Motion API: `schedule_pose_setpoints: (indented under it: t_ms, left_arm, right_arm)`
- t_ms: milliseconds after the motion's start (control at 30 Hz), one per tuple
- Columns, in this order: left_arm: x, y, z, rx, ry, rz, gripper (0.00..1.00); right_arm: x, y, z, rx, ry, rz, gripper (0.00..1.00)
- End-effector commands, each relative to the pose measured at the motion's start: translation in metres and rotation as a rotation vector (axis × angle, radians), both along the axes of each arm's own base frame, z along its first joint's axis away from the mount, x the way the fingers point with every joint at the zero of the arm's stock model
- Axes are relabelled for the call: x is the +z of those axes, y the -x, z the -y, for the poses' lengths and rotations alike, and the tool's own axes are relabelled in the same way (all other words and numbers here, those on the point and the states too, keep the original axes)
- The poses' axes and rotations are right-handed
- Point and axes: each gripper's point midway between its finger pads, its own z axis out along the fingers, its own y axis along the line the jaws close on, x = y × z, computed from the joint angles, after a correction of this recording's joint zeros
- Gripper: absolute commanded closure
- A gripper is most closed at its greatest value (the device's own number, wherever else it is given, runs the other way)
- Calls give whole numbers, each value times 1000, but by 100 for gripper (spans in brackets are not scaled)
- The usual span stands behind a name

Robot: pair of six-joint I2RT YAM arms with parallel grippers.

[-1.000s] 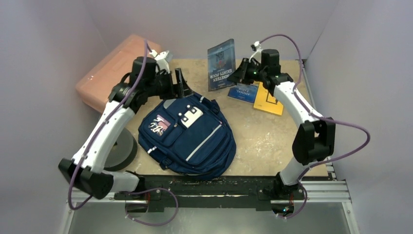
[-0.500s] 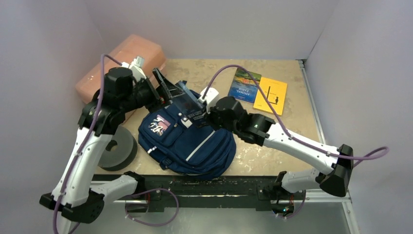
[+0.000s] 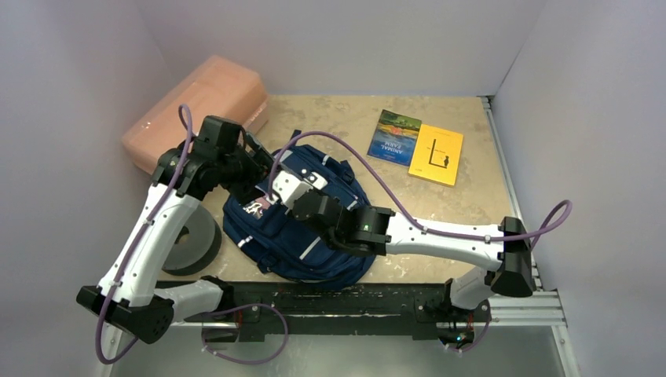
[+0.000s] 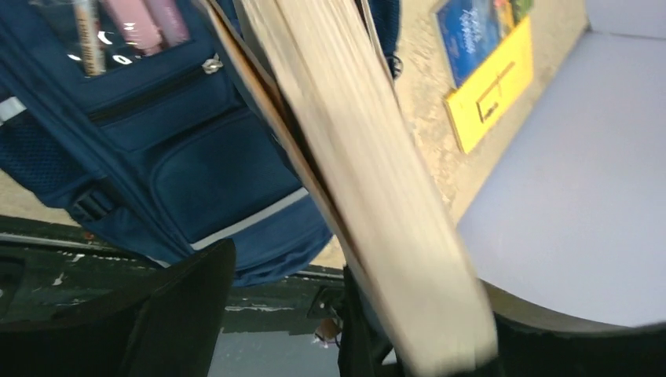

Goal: Pack the student bag
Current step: Pick up the book from the center of the board.

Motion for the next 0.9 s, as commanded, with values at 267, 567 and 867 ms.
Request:
schedule_pose_setpoints:
  t_ms: [267, 567, 867]
  left_arm:
    - [-11, -10, -19, 140, -63, -20, 96]
    - [14, 27, 28, 9, 304, -138, 100]
    - [28, 46, 37, 5, 467, -185, 100]
  right_arm:
    - [45, -3, -20, 41, -300, 78, 92]
    - [44, 22, -15, 410, -673, -33, 25]
    - [30, 25, -1, 435, -710, -29, 25]
